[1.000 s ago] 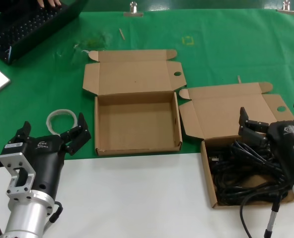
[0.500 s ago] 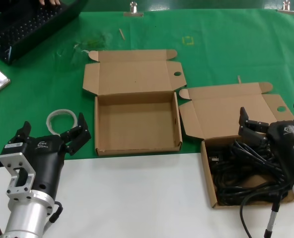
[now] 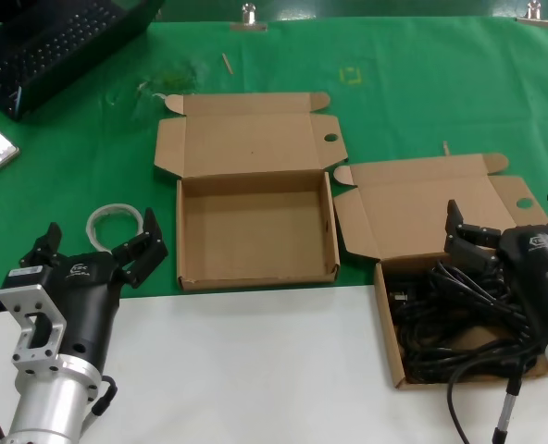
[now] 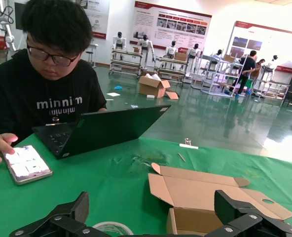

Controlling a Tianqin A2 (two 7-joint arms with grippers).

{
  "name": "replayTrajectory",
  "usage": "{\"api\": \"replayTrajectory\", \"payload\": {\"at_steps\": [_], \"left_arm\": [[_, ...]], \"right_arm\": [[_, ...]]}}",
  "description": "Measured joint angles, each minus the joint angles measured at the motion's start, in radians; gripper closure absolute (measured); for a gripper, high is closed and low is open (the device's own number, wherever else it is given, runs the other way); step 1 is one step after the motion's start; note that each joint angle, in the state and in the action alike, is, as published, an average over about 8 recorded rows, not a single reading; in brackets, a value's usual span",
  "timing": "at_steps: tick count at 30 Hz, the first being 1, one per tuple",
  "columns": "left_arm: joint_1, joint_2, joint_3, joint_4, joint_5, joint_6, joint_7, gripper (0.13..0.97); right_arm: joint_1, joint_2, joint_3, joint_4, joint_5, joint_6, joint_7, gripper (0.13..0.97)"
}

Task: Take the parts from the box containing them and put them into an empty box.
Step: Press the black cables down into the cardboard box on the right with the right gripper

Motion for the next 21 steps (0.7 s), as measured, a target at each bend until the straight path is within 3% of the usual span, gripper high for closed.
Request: {"api": "replayTrajectory", "payload": {"at_steps": [9,21], "left_arm": [[0.000,0.000,0.000,0.000,0.000,0.000,0.000,0.257],[0.000,0.000,0.000,0.000,0.000,0.000,0.000,0.501]], "right_arm": [[0.001,-0.001,0.000,-0.001,0.000,0.000,0.000,0.129],[0.020,-0.015,-0.003,-0.036,-0.010,0.001,-0.013,0.129]]}}
